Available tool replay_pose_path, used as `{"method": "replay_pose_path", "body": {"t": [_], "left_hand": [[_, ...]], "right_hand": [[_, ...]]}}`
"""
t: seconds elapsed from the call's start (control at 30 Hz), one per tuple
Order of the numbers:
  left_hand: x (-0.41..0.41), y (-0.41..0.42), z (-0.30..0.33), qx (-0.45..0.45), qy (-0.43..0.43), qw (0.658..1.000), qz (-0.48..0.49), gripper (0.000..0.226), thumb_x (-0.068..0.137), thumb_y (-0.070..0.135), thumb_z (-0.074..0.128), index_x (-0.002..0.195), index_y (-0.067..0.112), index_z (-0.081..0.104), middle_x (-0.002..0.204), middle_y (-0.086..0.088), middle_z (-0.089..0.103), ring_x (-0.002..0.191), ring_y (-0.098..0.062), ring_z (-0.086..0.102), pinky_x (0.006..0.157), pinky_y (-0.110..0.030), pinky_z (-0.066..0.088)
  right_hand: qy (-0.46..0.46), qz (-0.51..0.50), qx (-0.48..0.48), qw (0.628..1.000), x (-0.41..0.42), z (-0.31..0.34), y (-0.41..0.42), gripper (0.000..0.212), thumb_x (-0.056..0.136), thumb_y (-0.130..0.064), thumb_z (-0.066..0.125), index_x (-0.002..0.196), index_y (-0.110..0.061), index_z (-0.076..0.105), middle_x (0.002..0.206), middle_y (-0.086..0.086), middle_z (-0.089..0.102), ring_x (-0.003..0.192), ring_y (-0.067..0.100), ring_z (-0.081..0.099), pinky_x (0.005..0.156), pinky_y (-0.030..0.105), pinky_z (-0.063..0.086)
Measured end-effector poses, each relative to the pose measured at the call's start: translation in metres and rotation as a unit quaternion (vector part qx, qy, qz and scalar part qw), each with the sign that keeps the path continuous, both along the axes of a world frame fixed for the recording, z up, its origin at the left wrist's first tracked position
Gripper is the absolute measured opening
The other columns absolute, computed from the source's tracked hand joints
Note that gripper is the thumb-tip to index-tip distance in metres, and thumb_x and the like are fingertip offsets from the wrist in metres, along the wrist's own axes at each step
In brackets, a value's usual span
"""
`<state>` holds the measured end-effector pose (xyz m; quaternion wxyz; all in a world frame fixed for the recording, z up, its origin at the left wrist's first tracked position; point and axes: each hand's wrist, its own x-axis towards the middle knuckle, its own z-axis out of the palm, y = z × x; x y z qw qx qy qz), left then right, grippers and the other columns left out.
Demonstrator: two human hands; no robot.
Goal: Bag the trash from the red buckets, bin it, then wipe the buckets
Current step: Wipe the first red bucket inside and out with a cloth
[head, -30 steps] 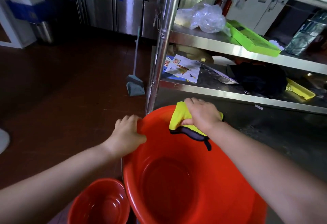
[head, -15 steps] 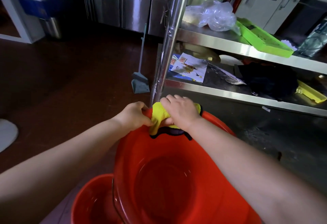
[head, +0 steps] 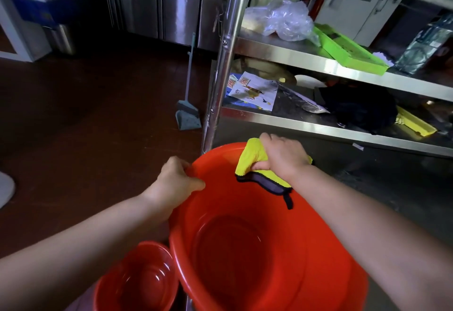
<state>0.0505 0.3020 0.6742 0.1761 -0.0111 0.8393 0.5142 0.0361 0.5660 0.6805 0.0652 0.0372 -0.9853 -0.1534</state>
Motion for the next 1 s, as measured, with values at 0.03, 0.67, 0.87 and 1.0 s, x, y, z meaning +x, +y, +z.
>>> {"method": "replay_pose_path", "body": {"t": [0.03,0.67,0.87,1.0], "left_hand": [[-0.012,0.001,0.004,-0.051,0.044,0.997,-0.043,0.045,0.068,0.014,0.077,0.106,0.013,0.054,0.102,-0.008,0.055,0.09,-0.024,0.059,0.076,-0.036,0.054],[-0.034,0.017,-0.001,-0.015,0.007,0.998,-0.055,0.031,0.065,0.009,0.079,0.087,0.018,0.059,0.074,-0.002,0.06,0.06,-0.014,0.058,0.043,-0.018,0.042],[-0.024,0.01,-0.003,0.016,-0.014,0.999,-0.028,0.028,0.067,0.009,0.079,0.08,0.02,0.057,0.076,-0.003,0.06,0.061,-0.014,0.059,0.041,-0.018,0.04],[-0.025,0.013,-0.003,0.005,-0.006,0.999,-0.037,0.026,0.068,0.01,0.077,0.082,0.016,0.056,0.076,-0.004,0.06,0.062,-0.016,0.058,0.046,-0.021,0.041]], "right_hand": [[-0.005,0.01,-0.004,1.0,-0.002,0.002,-0.005,0.074,0.063,-0.074,0.062,0.105,-0.015,0.043,0.1,0.004,0.06,0.093,0.027,0.062,0.06,0.034,0.036],[-0.01,0.083,-0.006,0.997,-0.008,0.001,-0.034,0.064,0.065,-0.054,0.073,0.106,-0.014,0.046,0.102,0.004,0.056,0.097,0.026,0.057,0.074,0.037,0.041],[0.006,0.096,0.024,0.995,-0.003,-0.003,-0.034,0.066,0.068,-0.051,0.07,0.118,-0.015,0.046,0.106,0.005,0.053,0.098,0.026,0.053,0.078,0.038,0.041],[0.008,0.108,0.031,0.994,-0.003,-0.002,-0.047,0.072,0.071,-0.048,0.07,0.129,-0.017,0.041,0.115,0.005,0.052,0.104,0.027,0.051,0.082,0.038,0.038]]}}
